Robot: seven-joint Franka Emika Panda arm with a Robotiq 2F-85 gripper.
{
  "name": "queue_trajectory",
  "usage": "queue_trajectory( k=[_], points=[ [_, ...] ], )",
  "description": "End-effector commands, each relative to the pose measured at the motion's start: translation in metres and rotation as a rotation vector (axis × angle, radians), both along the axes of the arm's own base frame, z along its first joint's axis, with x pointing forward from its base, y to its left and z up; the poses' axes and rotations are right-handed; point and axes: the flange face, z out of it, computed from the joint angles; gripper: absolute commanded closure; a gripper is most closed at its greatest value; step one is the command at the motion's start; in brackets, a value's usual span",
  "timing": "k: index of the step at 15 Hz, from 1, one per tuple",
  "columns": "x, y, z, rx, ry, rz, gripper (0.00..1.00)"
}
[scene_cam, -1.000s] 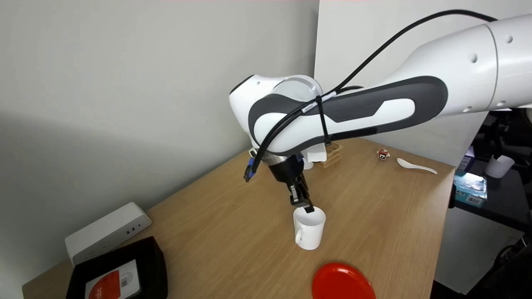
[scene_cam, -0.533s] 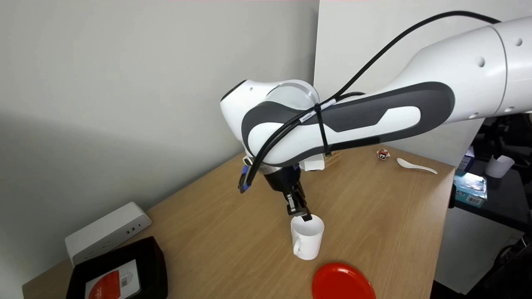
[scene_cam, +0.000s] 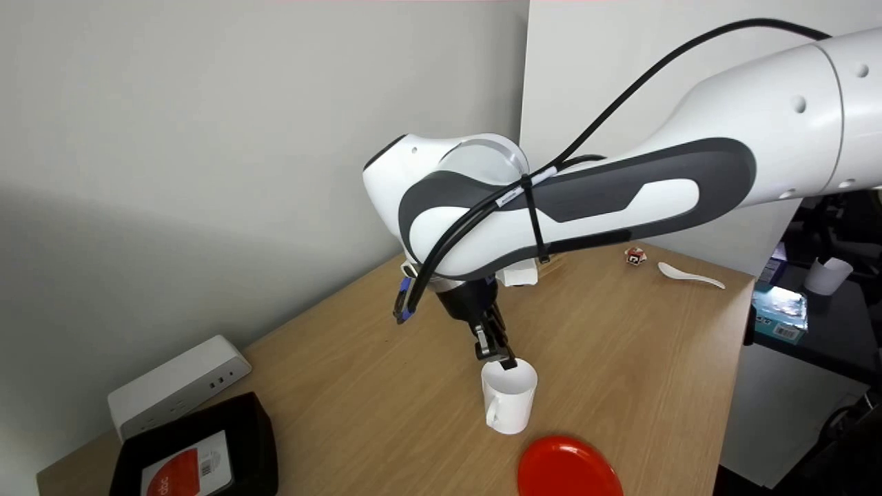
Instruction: Put the white mug on top of the orange plate
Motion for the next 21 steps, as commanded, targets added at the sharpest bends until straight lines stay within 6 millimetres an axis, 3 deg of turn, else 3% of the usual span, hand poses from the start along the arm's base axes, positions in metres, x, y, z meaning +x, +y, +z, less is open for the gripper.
queue_trajectory(
  k=[1,5,11,21],
  points=[
    [0.000,0.000,0.000,0.000,0.000,0.000,1.00],
    [-0.003,0.007,-0.005,-0.003,0.002,-0.002,1.00],
    [-0.009,0.037,0.003,-0.052,-0.050,-0.032,1.00],
    [-0.026,0.088,0.012,-0.119,-0.125,-0.274,1.00]
  ],
)
